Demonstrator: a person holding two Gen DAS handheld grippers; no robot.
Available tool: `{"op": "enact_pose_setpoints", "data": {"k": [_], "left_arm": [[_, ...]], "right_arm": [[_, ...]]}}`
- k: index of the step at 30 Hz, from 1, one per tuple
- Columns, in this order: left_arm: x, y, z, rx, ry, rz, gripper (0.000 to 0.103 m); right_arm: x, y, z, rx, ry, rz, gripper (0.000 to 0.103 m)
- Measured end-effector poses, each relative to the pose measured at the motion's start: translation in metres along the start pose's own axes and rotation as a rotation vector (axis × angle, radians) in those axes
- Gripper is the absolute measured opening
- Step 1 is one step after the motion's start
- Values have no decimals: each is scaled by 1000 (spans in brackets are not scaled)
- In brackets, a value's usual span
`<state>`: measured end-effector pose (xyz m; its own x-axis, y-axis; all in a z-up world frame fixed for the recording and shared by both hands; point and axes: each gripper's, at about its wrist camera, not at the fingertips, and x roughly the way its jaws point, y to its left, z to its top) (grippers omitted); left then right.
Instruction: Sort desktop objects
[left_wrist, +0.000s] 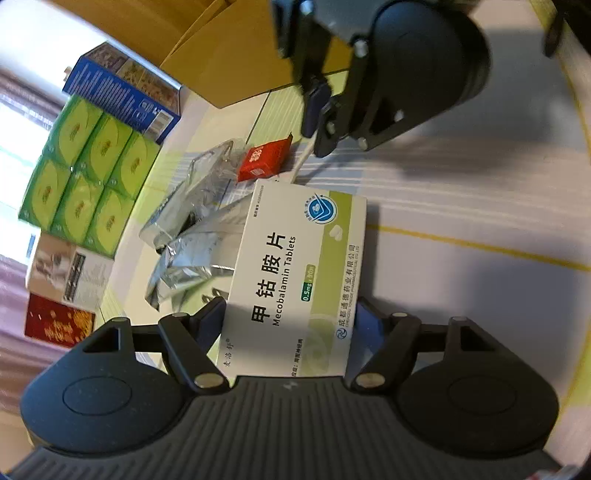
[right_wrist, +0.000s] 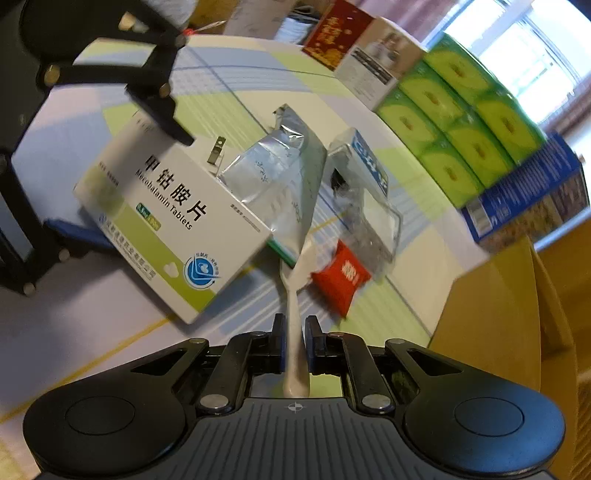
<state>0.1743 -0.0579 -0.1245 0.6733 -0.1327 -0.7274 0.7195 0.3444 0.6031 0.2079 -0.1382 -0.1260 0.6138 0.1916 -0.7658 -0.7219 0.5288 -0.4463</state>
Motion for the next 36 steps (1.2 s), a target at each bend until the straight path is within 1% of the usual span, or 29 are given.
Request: {"op": "enact_pose_setpoints", "data": {"k": [8, 10, 14, 19, 26, 31, 36], "left_arm": [[-24, -6, -1, -145, 21, -25, 69], [-30, -6, -1, -192, 23, -42, 69], [-37, -4, -3, -289, 23, -63, 68], [-45, 1, -5, -397, 14, -78, 68], [-54, 10, -12, -560, 16, -99, 68], [-64, 14, -16, -660, 18, -101, 68], [-75, 11, -15, -733, 18, -101, 68]], "right_arm": [[-41, 10, -20, 160, -12, 33, 1], [-48, 8, -28, 228, -7, 55, 1], [-59, 0, -39, 335, -17, 69, 1], [-74, 3, -45, 356, -47, 43, 1], [-88, 4, -52, 408, -78, 30, 1], [-101, 3, -55, 470, -102, 20, 1], [-119, 4, -58, 518, -126, 13, 1]]}}
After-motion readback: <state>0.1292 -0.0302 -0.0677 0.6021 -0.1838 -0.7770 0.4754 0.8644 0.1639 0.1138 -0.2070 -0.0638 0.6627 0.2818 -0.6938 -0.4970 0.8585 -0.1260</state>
